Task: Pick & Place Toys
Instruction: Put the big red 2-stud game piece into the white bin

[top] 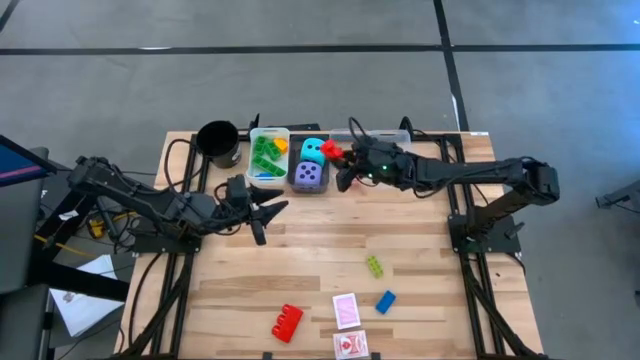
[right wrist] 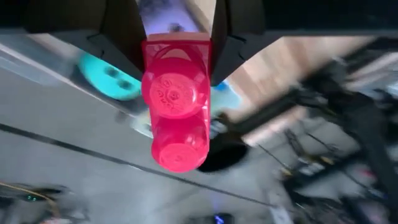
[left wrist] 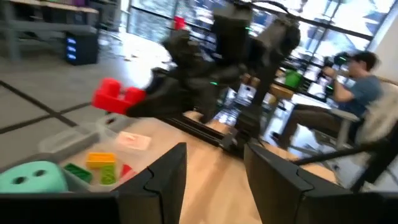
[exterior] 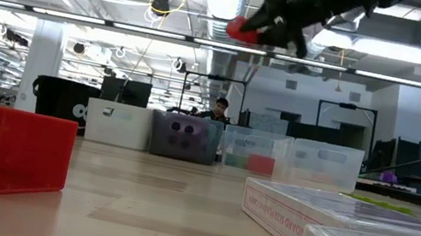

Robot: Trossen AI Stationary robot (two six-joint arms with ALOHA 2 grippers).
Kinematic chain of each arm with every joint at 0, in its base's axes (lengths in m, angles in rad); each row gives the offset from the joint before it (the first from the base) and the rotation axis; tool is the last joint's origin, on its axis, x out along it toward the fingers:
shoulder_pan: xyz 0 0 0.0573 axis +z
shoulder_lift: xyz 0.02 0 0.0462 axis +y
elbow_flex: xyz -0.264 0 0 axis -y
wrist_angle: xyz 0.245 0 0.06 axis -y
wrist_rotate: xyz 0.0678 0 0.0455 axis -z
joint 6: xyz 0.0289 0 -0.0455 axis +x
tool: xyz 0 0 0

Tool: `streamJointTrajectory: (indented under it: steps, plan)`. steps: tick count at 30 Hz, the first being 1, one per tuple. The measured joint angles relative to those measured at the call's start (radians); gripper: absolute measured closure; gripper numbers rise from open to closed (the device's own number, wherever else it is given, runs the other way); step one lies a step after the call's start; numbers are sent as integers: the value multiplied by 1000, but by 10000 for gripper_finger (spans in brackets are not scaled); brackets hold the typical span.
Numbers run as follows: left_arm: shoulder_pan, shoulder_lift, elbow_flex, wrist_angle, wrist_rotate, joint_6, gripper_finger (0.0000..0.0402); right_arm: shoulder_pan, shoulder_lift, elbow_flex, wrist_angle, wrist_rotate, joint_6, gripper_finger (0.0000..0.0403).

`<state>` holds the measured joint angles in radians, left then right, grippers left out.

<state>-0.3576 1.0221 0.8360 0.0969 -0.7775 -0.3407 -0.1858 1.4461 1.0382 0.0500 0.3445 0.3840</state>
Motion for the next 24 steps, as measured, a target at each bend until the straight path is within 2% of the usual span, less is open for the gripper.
streamJointTrajectory:
  steps: [6,9,12,15,17,20,24]
  plan:
    - [0,-48,0,-1,-137,-14,247,-22,101,35,121,-107,2,271]
    - [0,-87,0,-5,-169,-49,247,-33,165,117,71,-171,-15,268]
    - [0,-120,0,-35,-238,-177,247,-20,221,229,16,-215,-92,265]
    - [14,-156,0,-137,-266,-410,247,13,254,361,-57,-220,-214,267]
    - [39,-180,1,-222,-220,-599,247,44,263,448,-144,-220,-309,269]
    - [80,-211,1,-329,-62,-810,247,97,261,555,-237,-218,-430,267]
    - [144,-224,1,-406,141,-903,247,151,253,636,-315,-217,-471,264]
